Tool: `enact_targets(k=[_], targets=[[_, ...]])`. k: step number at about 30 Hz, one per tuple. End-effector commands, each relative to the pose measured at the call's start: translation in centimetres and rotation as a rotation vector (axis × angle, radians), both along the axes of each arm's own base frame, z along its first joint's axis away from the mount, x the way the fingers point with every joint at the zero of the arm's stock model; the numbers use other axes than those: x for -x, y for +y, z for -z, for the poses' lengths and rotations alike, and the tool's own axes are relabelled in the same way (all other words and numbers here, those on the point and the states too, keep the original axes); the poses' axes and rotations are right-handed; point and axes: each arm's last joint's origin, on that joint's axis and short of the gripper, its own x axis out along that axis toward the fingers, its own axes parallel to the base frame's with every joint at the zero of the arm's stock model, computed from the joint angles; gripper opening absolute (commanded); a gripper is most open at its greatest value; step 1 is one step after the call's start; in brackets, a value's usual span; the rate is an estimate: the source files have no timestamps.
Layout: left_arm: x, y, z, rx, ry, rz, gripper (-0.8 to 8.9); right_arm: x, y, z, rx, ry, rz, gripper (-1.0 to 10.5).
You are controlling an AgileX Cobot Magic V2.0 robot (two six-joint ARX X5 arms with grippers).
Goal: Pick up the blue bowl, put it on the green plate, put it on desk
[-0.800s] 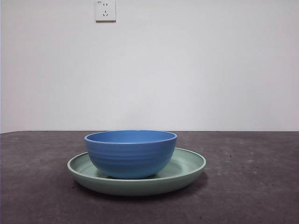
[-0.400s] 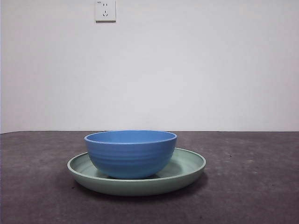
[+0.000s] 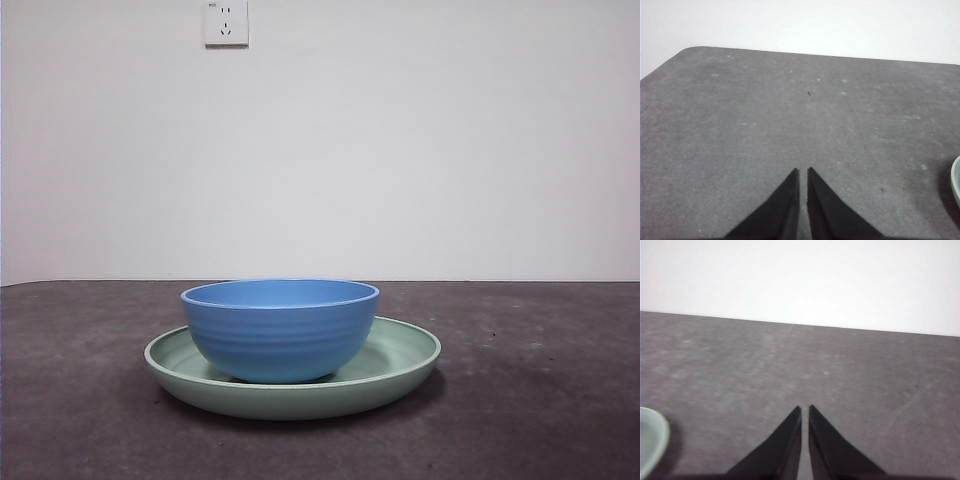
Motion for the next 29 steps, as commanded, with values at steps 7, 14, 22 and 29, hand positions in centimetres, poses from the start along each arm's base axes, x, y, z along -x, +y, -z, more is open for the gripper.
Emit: enact_targets(k=[7, 14, 22, 29], targets=[[-0.1, 0.0, 0.7, -0.004, 0.026, -0.002, 0.26, -0.5, -0.5, 5.0, 0.010, 0.019, 0.204, 0.2], [-0.1, 0.0, 0.7, -0.004, 0.026, -0.002, 0.26, -0.4, -0.6, 6.1, 0.007, 0.077, 0.290, 0.2], [-0.1, 0.0, 0.7, -0.004, 0.026, -0.002, 0.26, -0.4, -0.3, 6.2, 0.005, 0.088, 0.260, 0.2], [-0.1, 0.0, 0.7, -0.004, 0.026, -0.002, 0.26, -0.4, 0.0, 6.2, 0.007, 0.088, 0.231, 0.2]])
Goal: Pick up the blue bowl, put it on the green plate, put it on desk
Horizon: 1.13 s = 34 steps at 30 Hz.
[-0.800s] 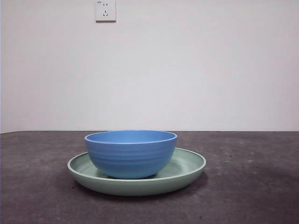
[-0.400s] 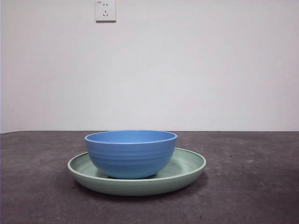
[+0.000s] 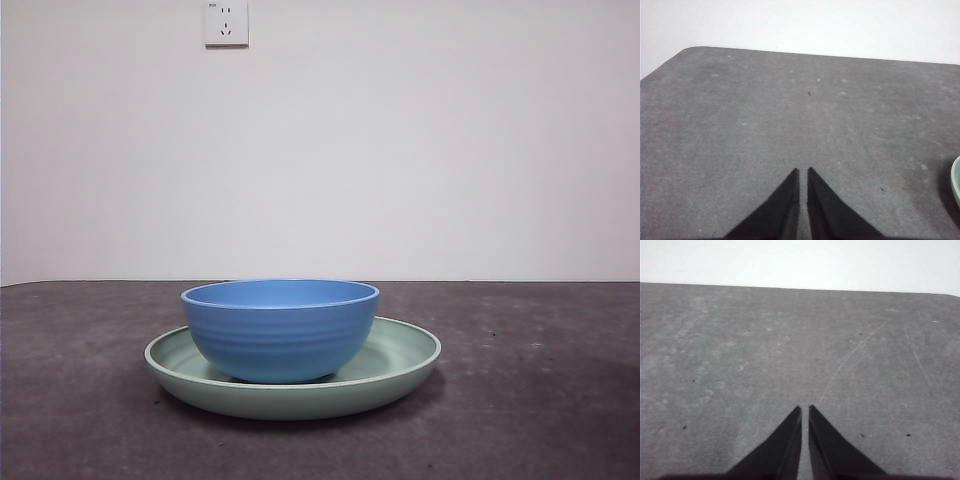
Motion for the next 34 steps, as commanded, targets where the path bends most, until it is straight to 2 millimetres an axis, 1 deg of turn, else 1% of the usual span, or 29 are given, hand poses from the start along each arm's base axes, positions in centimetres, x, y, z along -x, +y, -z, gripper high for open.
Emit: enact_targets(k=[1, 11, 34], targets=[[-0.07, 0.02, 0.75, -0.004, 0.026, -0.002, 0.26, 0.00, 0.03, 0.25, -0.018, 0.012, 0.001, 0.2], [-0.07, 0.02, 0.75, -0.004, 0.026, -0.002, 0.26, -0.03, 0.02, -0.01, -0.019, -0.014, 0.007, 0.2], [-0.07, 0.02, 0.75, -0.004, 0.026, -0.002, 0.26, -0.03, 0.02, -0.01, -0.019, -0.014, 0.007, 0.2]])
